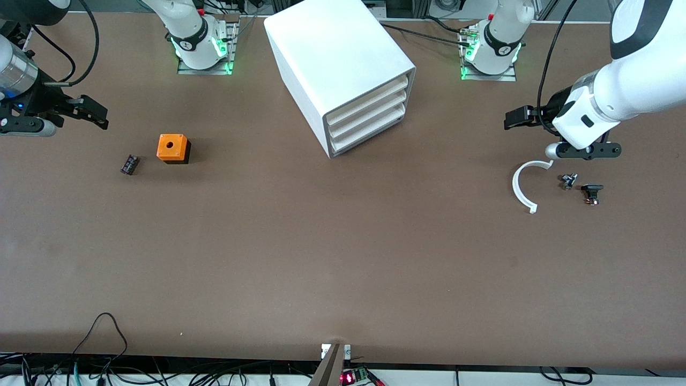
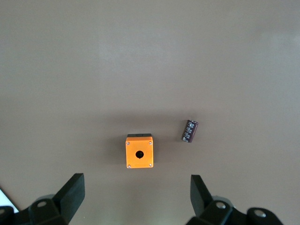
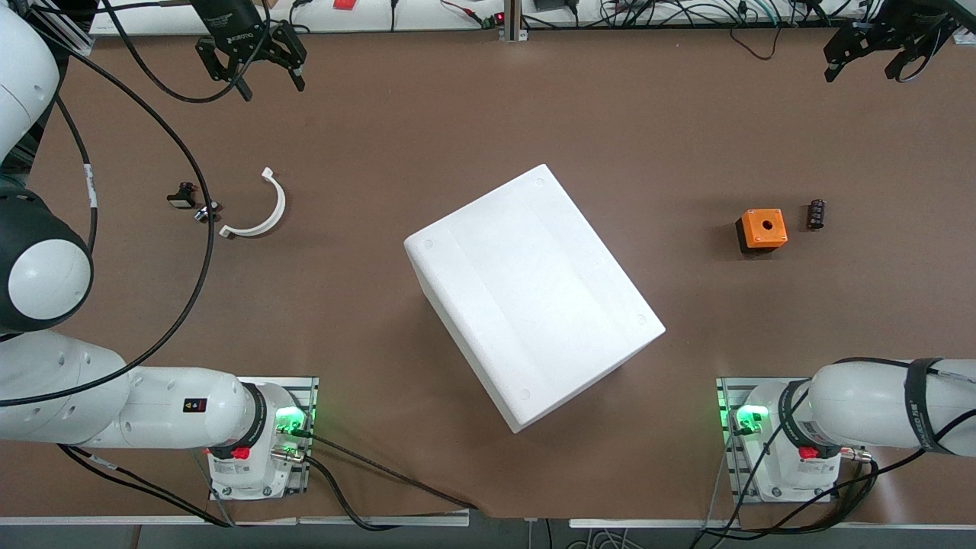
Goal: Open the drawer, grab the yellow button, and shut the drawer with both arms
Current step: 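Reach the left gripper to the top drawer handle and pull it open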
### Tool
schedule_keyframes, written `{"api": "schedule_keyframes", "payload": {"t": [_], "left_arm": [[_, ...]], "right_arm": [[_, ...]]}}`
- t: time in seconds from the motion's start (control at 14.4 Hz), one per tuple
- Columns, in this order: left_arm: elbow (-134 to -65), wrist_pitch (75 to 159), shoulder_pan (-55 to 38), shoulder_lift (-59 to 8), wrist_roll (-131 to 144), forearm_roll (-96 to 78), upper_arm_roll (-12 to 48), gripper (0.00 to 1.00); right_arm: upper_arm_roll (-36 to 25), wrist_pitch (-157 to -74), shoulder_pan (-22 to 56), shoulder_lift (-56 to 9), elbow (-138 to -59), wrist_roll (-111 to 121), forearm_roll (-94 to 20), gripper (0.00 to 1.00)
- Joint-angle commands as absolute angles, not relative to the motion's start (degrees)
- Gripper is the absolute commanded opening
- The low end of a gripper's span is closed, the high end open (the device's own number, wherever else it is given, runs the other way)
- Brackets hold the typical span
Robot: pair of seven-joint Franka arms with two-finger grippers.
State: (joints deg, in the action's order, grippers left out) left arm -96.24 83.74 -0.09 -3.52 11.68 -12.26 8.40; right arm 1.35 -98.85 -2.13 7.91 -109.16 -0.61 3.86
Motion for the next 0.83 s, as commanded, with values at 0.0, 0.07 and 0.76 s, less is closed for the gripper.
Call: {"api": "schedule_keyframes", "payload": {"t": [0.0,0.07,0.76], "left_arm": [[-98.07,82.79,0.70,-5.70,7.05,-18.43,8.88,1.00],[-100.09,82.88,0.62,-6.06,6.25,-20.98,8.88,1.00],[-120.75,94.03,0.26,-11.25,-19.76,-48.69,15.89,1.00]], "right_arm": [[1.41,-96.42,-1.93,7.47,-107.32,-2.28,3.34,1.00],[1.67,-95.37,-1.85,7.21,-106.53,-4.63,3.34,1.00],[1.85,-95.19,-1.23,5.54,-105.39,-3.17,2.99,1.00]]}}
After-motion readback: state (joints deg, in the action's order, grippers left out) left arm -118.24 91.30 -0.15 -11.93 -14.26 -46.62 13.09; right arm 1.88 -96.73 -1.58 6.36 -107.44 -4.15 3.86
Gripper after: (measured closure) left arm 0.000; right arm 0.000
